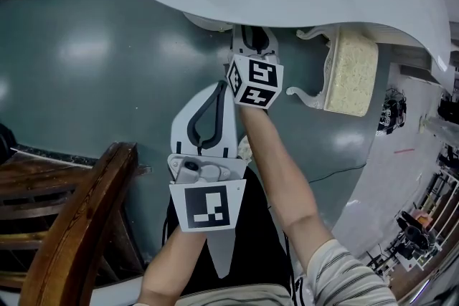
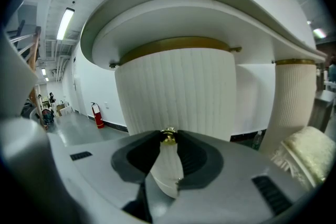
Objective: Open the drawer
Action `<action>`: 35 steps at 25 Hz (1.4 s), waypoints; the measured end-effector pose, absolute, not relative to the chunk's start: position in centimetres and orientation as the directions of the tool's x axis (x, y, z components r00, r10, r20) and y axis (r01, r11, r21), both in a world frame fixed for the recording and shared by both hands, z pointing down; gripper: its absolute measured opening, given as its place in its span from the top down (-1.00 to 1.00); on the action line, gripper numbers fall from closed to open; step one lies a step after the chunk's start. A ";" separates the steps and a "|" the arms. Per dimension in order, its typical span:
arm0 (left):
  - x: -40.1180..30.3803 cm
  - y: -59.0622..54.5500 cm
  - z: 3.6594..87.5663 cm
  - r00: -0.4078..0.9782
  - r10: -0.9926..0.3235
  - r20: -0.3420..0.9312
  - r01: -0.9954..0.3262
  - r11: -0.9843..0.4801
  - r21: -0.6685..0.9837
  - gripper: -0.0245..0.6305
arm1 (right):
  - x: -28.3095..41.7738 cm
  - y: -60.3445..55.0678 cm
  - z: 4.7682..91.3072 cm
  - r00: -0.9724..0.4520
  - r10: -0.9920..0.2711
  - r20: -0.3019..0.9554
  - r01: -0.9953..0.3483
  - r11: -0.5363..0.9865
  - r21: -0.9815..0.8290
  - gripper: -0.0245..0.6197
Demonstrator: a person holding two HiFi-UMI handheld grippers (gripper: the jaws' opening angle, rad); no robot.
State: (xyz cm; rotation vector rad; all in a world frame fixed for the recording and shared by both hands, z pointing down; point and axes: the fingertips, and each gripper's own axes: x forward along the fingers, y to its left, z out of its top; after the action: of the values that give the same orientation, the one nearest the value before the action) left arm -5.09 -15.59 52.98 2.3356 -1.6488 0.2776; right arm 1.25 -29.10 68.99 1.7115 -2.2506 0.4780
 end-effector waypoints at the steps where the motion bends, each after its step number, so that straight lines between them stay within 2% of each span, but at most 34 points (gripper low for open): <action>1: -5.1 -15.5 53.0 0.334 -0.890 0.309 -0.942 -0.317 0.106 0.91 | 1.3 -28.9 69.0 -0.264 -0.874 0.407 -0.964 0.246 -0.097 0.62; 35: -3.7 -13.7 52.0 0.336 -0.886 0.319 -0.940 -0.336 0.055 0.91 | 2.3 -19.3 69.0 -0.308 -0.835 0.455 -0.950 0.297 -0.097 0.59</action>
State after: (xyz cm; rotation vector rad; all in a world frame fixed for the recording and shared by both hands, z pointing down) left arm -3.75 -13.69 52.01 2.3704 -1.6536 0.3413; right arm 2.28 -19.29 69.00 1.6146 -2.2524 0.5052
